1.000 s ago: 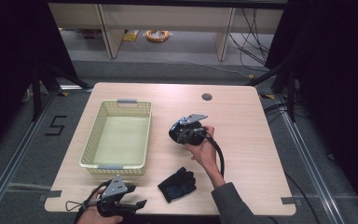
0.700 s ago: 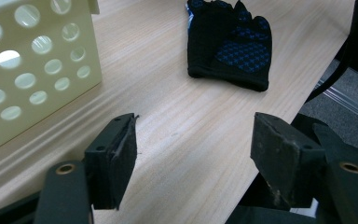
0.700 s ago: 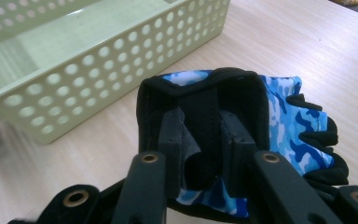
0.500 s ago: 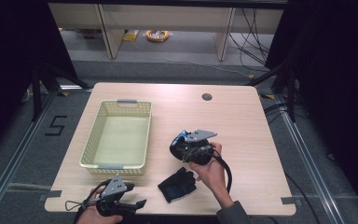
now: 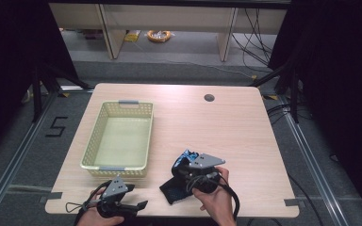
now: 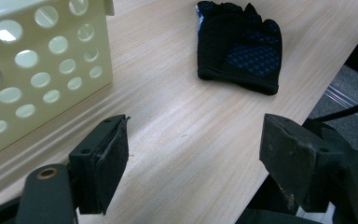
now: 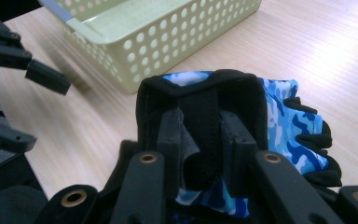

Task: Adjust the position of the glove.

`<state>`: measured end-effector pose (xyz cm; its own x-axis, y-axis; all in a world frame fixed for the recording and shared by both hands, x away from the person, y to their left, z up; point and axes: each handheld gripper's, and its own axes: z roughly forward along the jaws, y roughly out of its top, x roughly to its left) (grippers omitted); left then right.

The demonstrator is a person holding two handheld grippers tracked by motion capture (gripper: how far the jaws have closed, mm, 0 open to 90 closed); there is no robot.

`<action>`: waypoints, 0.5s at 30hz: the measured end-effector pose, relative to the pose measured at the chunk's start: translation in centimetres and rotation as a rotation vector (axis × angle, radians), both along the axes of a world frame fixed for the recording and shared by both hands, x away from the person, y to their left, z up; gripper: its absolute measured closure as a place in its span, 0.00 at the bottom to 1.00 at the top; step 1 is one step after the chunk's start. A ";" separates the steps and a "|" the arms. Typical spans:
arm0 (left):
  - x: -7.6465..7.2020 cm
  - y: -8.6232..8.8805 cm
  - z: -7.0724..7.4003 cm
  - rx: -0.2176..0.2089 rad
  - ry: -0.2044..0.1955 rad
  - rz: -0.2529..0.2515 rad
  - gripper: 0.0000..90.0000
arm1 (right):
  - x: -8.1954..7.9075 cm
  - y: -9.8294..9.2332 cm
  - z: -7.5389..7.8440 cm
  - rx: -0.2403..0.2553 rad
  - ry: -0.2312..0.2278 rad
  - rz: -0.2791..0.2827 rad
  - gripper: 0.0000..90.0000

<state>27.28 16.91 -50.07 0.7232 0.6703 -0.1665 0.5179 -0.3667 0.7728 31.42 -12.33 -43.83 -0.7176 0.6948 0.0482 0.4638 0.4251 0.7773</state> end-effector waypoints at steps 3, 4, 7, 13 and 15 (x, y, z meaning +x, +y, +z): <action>0.0 0.1 0.0 0.007 -0.007 0.002 0.26 | -0.8 0.2 -0.3 -0.004 0.006 0.013 0.81; 0.0 0.0 0.0 -0.005 -0.006 0.010 0.26 | -1.2 0.3 -0.4 0.000 0.011 0.000 0.81; 0.0 0.0 0.0 -0.007 -0.006 0.013 0.26 | -1.9 0.5 -0.7 -0.005 0.019 0.004 0.81; 0.1 0.0 -0.1 0.029 -0.014 0.009 0.26 | -2.9 1.5 -1.6 -0.030 0.026 0.005 0.80; 0.0 0.0 -0.1 0.014 -0.003 0.005 0.26 | -3.1 1.9 -2.1 -0.034 0.032 0.005 0.80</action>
<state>27.30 16.93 -50.15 0.7201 0.6764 -0.1547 0.5173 -0.3748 0.7693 28.36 -10.45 -45.89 -0.7195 0.6929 0.0474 0.4861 0.4536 0.7469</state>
